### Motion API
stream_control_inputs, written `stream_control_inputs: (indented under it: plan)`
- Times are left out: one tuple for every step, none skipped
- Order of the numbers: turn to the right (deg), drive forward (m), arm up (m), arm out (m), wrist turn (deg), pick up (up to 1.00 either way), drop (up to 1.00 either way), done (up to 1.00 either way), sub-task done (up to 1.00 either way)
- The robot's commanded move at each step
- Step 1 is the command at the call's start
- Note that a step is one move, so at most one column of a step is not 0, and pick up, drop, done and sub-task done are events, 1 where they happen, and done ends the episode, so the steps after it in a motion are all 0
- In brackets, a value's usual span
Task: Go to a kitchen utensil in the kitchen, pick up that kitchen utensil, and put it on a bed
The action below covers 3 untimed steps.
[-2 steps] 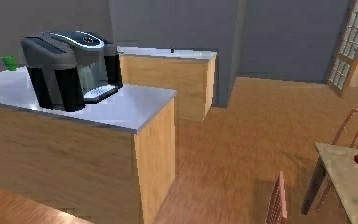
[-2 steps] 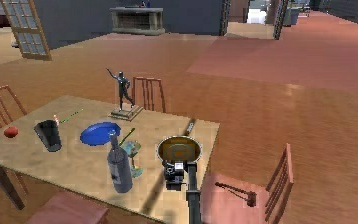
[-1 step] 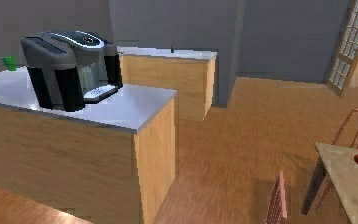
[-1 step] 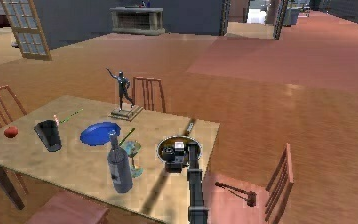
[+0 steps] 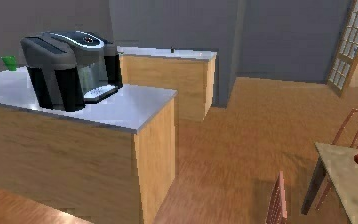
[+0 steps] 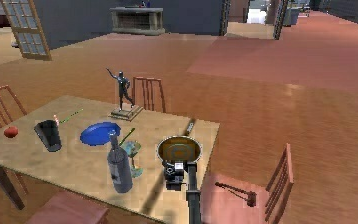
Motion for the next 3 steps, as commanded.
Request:
stream_control_inputs:
  plan:
    - [0.0,0.0,0.1,0.0,0.0,0.0,0.0,0.0,0.0]
    - [0.0,0.0,0.34,0.0,0.0,0.0,0.0,0.0,0.0]
    - [0.0,0.0,0.0,0.0,-45.0,0.0,0.0,0.0,0.0]
